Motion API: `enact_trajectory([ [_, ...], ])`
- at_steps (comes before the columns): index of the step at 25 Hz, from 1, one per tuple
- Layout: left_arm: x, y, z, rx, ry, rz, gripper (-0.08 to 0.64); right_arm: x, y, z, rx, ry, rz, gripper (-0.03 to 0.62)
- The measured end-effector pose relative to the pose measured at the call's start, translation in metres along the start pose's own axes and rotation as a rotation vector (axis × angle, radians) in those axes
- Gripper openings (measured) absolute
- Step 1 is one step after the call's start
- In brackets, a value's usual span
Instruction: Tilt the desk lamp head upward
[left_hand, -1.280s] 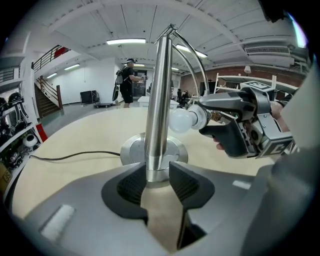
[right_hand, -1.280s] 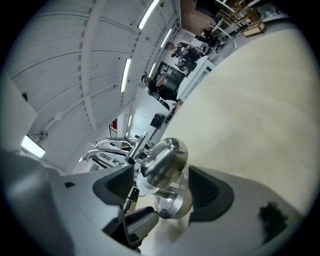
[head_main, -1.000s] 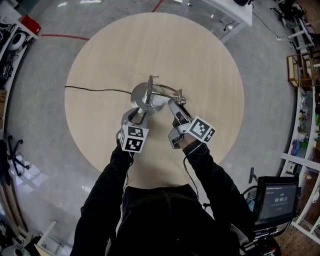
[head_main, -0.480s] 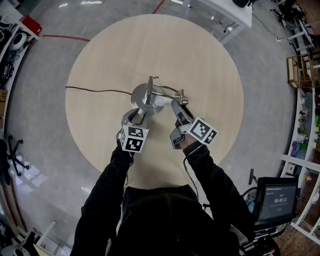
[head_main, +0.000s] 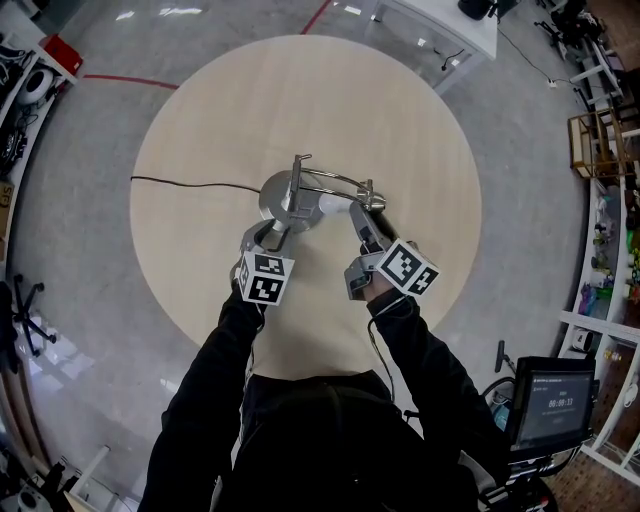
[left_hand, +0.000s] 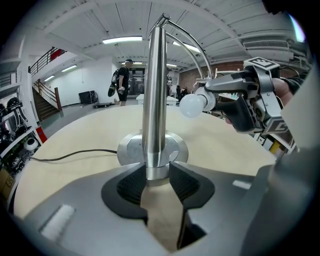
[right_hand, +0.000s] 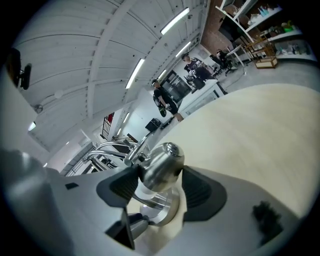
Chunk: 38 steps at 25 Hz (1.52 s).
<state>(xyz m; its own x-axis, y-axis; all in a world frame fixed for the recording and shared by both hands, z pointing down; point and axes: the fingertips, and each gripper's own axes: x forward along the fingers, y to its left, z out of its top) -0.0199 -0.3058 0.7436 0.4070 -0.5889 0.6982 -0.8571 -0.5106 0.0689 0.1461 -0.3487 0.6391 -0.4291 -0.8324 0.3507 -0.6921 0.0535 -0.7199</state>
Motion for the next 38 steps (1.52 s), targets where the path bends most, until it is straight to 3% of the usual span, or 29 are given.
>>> enact_trajectory([
  [11, 0.003, 0.006, -0.005, 0.006, 0.042, 0.017, 0.179, -0.007, 0.001, 0.034, -0.177, -0.051, -0.037, 0.281],
  [22, -0.016, 0.005, 0.021, -0.028, -0.078, -0.005, 0.179, -0.001, 0.006, 0.070, -0.350, -0.095, -0.084, 0.279],
  [28, -0.077, -0.010, 0.020, -0.072, -0.101, -0.006, 0.179, -0.038, 0.044, 0.077, -0.434, -0.099, -0.100, 0.278],
  [38, -0.119, -0.013, 0.026, -0.108, -0.158, 0.008, 0.178, -0.057, 0.076, 0.100, -0.647, -0.120, -0.155, 0.278],
])
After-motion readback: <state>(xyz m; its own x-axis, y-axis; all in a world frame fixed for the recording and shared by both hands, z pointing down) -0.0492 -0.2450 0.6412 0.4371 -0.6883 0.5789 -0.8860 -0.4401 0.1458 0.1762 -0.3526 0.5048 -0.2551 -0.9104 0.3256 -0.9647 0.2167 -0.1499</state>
